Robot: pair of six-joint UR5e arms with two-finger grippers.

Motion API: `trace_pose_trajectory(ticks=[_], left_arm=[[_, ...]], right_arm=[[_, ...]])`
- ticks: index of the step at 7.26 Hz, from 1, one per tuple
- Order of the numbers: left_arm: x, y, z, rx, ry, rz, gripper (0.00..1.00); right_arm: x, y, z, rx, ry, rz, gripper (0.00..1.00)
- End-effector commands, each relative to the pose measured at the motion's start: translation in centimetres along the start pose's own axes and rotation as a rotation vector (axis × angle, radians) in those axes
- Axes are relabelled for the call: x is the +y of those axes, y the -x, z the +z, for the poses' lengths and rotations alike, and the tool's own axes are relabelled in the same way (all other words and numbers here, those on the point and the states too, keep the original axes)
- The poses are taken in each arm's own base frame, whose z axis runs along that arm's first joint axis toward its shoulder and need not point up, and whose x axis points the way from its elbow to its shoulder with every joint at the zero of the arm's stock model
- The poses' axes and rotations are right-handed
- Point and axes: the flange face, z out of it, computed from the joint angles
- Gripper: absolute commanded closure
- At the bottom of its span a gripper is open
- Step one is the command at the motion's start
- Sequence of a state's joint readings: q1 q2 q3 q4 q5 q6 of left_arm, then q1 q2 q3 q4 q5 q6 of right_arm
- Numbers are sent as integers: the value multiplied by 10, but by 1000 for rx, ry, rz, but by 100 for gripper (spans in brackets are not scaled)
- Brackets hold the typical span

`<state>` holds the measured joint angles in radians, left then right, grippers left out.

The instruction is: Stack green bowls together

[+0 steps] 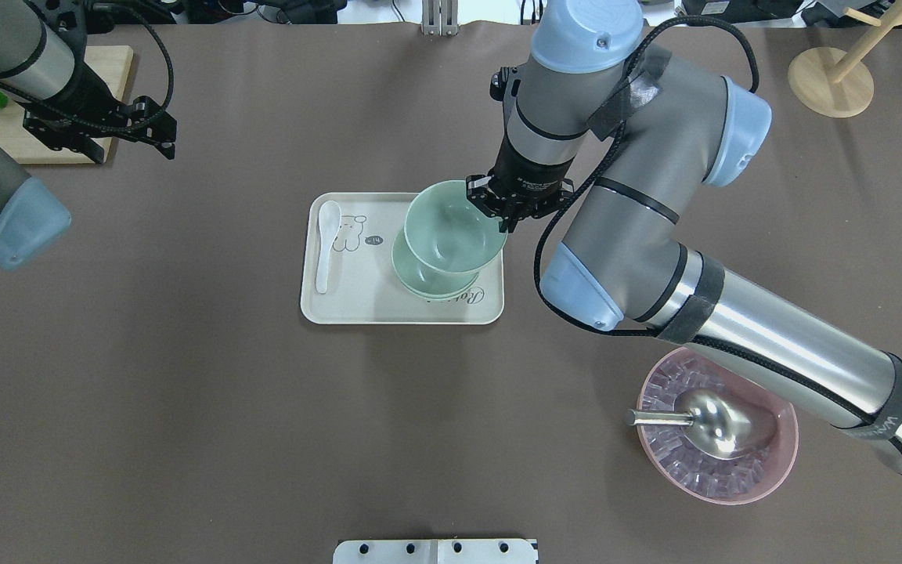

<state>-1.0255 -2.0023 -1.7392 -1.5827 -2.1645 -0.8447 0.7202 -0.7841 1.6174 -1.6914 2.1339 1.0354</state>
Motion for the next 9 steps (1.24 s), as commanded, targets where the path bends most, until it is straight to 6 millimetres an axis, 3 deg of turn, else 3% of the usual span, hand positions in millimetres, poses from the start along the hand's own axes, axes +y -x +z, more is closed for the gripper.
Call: trace_pose_trajectory(ticks=[1,3,9], left_arm=[[-1,2,4,-6,5,-4,2],[-1,4,7,-9,10,-6,2],[-2,4,10,-11,13,-7,2]], right_arm=[[0,6,13,16,9,-2,100],[-1,19,19,22,14,-10,100],[-2,21,43,16,24,-14,100]])
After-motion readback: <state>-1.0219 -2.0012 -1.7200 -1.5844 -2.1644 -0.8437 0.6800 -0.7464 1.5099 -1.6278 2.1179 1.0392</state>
